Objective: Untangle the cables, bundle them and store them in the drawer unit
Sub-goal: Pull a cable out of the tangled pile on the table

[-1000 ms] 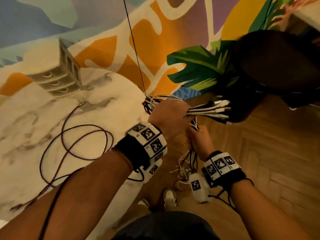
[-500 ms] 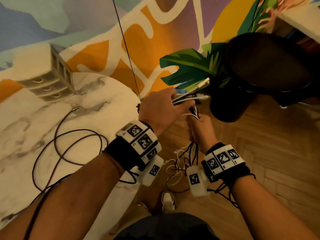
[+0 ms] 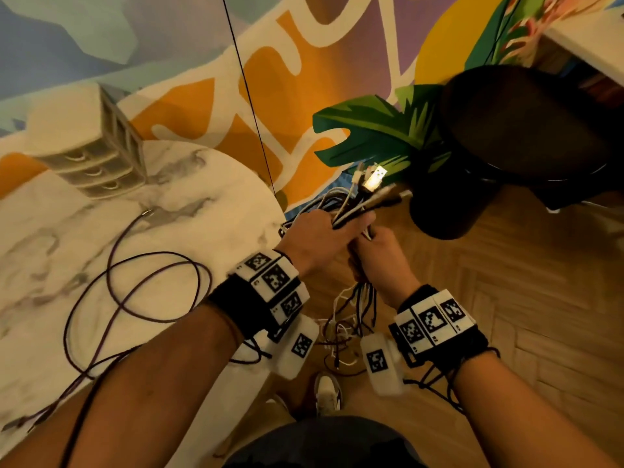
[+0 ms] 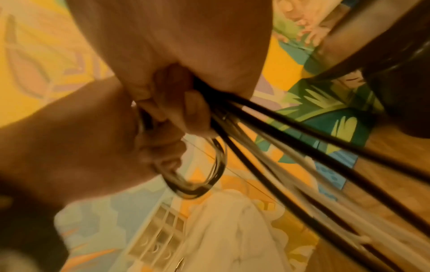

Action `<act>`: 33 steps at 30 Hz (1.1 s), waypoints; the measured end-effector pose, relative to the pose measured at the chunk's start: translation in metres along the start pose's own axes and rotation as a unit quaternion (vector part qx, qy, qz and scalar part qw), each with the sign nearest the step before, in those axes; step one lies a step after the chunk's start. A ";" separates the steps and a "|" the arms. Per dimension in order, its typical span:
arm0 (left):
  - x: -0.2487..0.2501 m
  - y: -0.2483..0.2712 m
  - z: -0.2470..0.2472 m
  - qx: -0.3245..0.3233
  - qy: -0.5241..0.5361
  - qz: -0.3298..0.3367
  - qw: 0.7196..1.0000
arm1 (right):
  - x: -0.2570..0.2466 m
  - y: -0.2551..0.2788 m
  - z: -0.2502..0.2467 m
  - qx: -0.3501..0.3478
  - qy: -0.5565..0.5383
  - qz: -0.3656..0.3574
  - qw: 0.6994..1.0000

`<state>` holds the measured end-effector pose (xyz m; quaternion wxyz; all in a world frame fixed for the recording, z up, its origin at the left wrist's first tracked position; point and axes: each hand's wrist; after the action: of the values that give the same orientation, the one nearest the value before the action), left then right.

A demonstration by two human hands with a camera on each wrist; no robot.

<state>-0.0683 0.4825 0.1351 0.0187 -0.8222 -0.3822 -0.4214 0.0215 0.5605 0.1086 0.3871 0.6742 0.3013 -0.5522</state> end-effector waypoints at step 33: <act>0.071 -0.019 -0.088 0.181 0.155 0.239 0.941 | 0.185 -0.035 -0.056 0.008 0.299 0.299 0.906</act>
<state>-0.1151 0.5079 0.2368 0.3263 -0.7969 -0.2363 -0.4502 0.0597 0.6220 -0.0742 0.4202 0.8692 0.1831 -0.1853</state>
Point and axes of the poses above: each hand's wrist, its own y-axis away from the middle knuckle, its own z-axis out of the palm, x = y × z, and after that the axes turned 5 degrees about -z, right-handed
